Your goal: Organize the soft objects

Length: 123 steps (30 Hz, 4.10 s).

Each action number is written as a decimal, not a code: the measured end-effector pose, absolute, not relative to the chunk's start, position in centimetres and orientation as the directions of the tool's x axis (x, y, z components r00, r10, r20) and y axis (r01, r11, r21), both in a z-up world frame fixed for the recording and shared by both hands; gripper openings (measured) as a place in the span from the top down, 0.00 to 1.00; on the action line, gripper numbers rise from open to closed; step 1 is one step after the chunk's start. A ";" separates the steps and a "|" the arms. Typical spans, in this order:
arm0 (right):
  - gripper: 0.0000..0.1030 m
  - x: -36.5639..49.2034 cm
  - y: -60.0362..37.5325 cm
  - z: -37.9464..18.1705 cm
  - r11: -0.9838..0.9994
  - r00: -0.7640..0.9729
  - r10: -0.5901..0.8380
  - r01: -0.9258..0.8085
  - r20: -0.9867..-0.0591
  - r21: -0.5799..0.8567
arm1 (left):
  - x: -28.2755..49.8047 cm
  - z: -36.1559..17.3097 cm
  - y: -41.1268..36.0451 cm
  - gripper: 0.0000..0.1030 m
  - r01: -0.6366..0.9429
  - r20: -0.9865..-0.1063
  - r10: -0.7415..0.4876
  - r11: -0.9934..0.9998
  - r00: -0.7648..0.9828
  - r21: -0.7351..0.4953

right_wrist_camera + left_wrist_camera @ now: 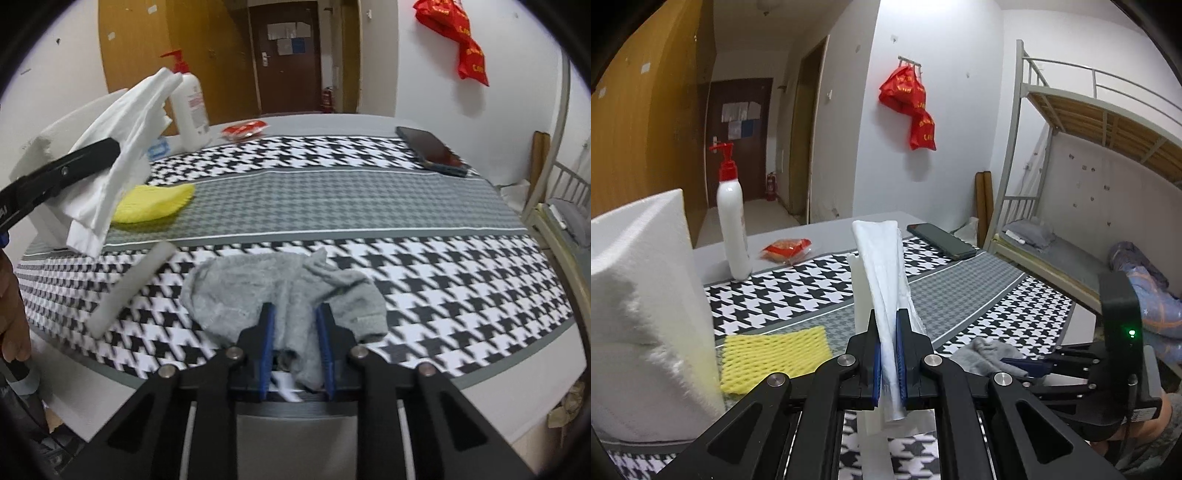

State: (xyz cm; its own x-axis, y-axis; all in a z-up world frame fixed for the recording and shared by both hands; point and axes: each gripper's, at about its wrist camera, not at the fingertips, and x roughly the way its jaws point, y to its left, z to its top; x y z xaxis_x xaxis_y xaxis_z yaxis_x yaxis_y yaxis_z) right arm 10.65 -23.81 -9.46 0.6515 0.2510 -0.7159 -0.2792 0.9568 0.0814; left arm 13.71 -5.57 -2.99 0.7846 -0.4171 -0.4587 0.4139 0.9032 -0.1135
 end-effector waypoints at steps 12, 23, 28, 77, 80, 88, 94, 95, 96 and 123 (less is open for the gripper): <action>0.75 8.8 -23.2 -6.4 0.935 0.703 0.321 -0.342 -0.635 0.094 | 10.7 -1.3 -3.6 0.93 0.399 -0.426 -0.400 0.912 0.811 -0.095; 0.49 8.8 -21.6 -7.6 0.941 0.685 0.285 -0.332 -0.670 0.062 | 9.5 -1.3 -1.4 0.93 0.344 -0.426 -0.340 0.936 0.838 -0.072; 0.35 9.4 -21.4 -8.3 0.946 0.683 0.266 -0.321 -0.680 0.047 | 8.4 -1.0 -0.5 0.93 0.327 -0.412 -0.324 0.943 0.851 -0.067; 0.86 9.1 -21.3 -4.7 0.914 0.722 0.375 -0.394 -0.582 0.101 | 6.5 -0.3 1.2 0.93 0.253 -0.383 -0.248 0.967 0.890 -0.037; 0.86 8.9 -21.2 -4.0 0.910 0.728 0.384 -0.401 -0.568 0.101 | 6.4 -0.1 1.4 0.93 0.246 -0.379 -0.240 0.969 0.893 -0.034; 0.86 8.1 -20.2 -2.0 0.890 0.739 0.428 -0.446 -0.520 0.098 | 5.4 0.7 1.6 0.93 0.226 -0.359 -0.216 0.974 0.908 -0.016; 0.86 7.6 -18.4 -0.9 0.862 0.730 0.474 -0.498 -0.493 0.093 | 5.1 1.1 2.4 0.93 0.192 -0.354 -0.183 0.981 0.917 -0.009; 0.86 7.5 -18.1 -0.8 0.857 0.726 0.483 -0.508 -0.489 0.093 | 5.0 1.1 2.7 0.93 0.182 -0.356 -0.173 0.983 0.918 -0.010; 0.86 7.5 -17.6 -0.6 0.849 0.723 0.494 -0.520 -0.483 0.090 | 4.9 1.1 2.9 0.93 0.171 -0.356 -0.163 0.985 0.920 -0.010; 0.85 6.2 -9.0 1.0 0.686 0.586 0.666 -0.724 -0.461 0.071 | 1.6 1.8 8.7 0.93 -0.049 -0.347 0.037 0.998 0.937 -0.026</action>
